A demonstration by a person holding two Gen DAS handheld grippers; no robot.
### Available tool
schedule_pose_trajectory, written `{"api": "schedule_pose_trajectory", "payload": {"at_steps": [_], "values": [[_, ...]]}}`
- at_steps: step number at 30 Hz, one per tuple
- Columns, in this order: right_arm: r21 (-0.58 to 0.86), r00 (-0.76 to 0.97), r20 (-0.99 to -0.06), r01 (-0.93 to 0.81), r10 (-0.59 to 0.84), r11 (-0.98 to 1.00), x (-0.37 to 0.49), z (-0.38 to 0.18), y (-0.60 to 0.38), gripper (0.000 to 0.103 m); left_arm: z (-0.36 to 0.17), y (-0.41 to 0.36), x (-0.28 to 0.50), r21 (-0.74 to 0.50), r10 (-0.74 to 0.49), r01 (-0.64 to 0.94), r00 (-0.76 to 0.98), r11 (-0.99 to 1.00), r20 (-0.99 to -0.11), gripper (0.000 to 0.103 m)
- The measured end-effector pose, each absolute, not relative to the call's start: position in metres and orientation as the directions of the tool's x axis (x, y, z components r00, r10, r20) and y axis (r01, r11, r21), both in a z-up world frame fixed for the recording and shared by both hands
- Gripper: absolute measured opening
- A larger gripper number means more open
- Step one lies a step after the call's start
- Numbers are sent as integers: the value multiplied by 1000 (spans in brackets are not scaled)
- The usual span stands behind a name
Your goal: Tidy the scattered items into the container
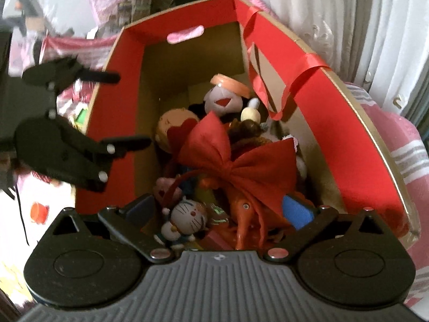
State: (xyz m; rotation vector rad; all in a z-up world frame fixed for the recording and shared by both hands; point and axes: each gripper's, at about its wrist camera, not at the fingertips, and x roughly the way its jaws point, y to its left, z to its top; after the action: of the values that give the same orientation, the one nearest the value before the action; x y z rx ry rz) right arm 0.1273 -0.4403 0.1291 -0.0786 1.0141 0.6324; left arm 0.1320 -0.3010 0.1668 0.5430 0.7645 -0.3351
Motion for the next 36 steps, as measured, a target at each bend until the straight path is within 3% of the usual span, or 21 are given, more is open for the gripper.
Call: {"api": "schedule_pose_trajectory", "payload": {"at_steps": [11,24,36], "values": [[74,353,-858,-635,374,769,122,122,-406,101,144,-321,151,397,-219,721,597,568,-771,103],[15,316,-895,-685,316,728,125,104,-386,101,126,-332,141,455,-222,784,576,422,-787,102],[-29,321,-912,-673,256,739,124,100,-380,101,121,-334,150,407,-204,822,512,397,-835,100]]}}
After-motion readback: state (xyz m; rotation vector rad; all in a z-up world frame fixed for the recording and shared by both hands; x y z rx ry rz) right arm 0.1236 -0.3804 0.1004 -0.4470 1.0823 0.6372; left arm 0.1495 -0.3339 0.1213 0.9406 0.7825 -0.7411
